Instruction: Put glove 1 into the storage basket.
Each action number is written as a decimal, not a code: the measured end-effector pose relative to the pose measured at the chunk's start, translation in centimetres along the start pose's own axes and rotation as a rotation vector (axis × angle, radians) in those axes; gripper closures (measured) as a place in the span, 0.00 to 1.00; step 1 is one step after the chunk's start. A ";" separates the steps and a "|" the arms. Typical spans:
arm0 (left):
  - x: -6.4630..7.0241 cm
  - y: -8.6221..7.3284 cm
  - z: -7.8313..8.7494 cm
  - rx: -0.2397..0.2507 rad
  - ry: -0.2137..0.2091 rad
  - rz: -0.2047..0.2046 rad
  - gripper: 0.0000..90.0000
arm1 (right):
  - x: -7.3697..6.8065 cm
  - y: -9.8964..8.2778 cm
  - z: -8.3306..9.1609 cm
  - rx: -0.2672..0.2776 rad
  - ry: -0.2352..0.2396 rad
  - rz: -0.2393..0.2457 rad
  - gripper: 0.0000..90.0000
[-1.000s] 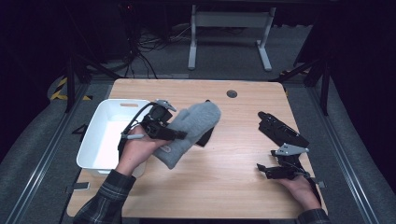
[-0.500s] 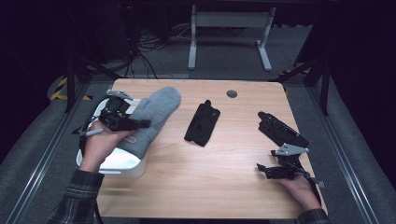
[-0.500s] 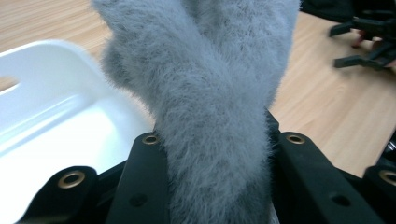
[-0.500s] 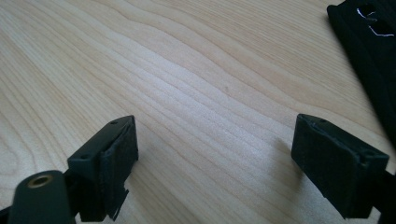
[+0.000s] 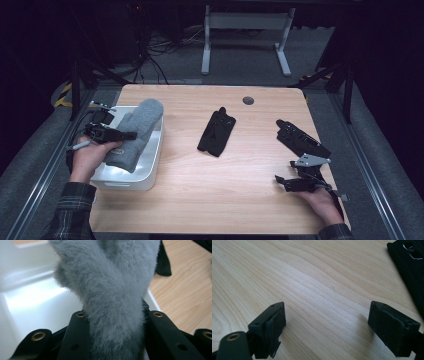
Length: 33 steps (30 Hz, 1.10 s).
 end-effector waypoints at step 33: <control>1.4 0.4 -0.9 0.023 0.104 -0.047 0.21 | 0.0 0.0 0.0 0.000 0.000 0.001 0.17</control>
Point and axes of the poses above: each handheld gripper's, and its own axes: z roughly backward along the jaws, y roughly out of its top, x roughly to its right, the point moved 8 cm from there along -z, roughly forward along the jaws, and after that the axes turned 4 degrees about z, right-handed, at the moved point
